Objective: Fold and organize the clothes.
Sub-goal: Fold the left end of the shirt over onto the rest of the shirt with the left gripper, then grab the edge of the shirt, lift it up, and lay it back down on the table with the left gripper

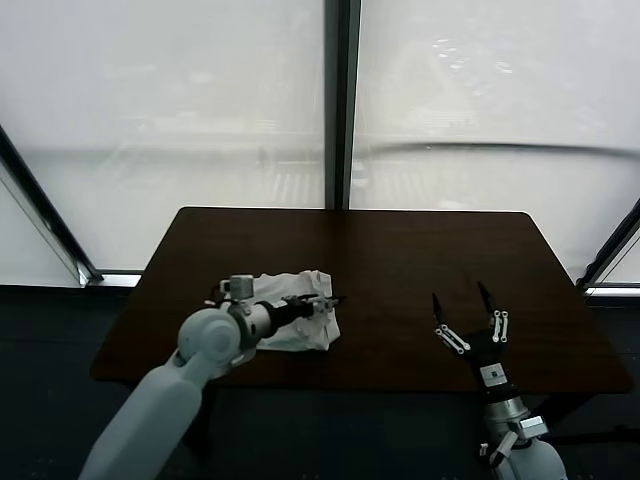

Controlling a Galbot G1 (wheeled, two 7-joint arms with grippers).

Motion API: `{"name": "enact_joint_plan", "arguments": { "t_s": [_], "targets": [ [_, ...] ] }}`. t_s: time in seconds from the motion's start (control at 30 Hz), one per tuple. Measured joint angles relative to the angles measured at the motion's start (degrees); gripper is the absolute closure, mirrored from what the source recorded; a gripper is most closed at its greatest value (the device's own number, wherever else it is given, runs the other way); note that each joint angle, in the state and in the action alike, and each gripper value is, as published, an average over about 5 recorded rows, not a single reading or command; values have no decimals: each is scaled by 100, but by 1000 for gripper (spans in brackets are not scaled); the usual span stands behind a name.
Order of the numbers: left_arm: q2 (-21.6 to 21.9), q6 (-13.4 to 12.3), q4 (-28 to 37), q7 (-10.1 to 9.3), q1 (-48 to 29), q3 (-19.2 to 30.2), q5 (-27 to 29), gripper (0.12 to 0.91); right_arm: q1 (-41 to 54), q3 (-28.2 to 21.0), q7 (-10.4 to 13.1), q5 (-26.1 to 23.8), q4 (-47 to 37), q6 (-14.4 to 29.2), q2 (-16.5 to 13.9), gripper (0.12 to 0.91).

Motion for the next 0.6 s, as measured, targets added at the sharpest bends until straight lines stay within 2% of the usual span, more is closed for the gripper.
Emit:
{"name": "enact_joint_plan", "arguments": {
  "t_s": [0.2, 0.33, 0.43, 0.6],
  "targets": [
    [-224, 0, 50, 6, 62, -4, 98, 123, 99, -19, 16, -36, -92, -25, -55, 118],
    [-386, 0, 82, 18, 62, -22, 231, 123, 123, -135, 262, -286, -12, -420, -170, 118],
    [-428, 0, 2, 103, 76, -69, 307, 123, 136, -308, 483, -433, 218, -1031, -297, 118],
    [-158, 0, -394, 506, 17, -265, 434, 123, 370, -900, 984, -543, 818, -2618, -581, 118]
  ]
}}
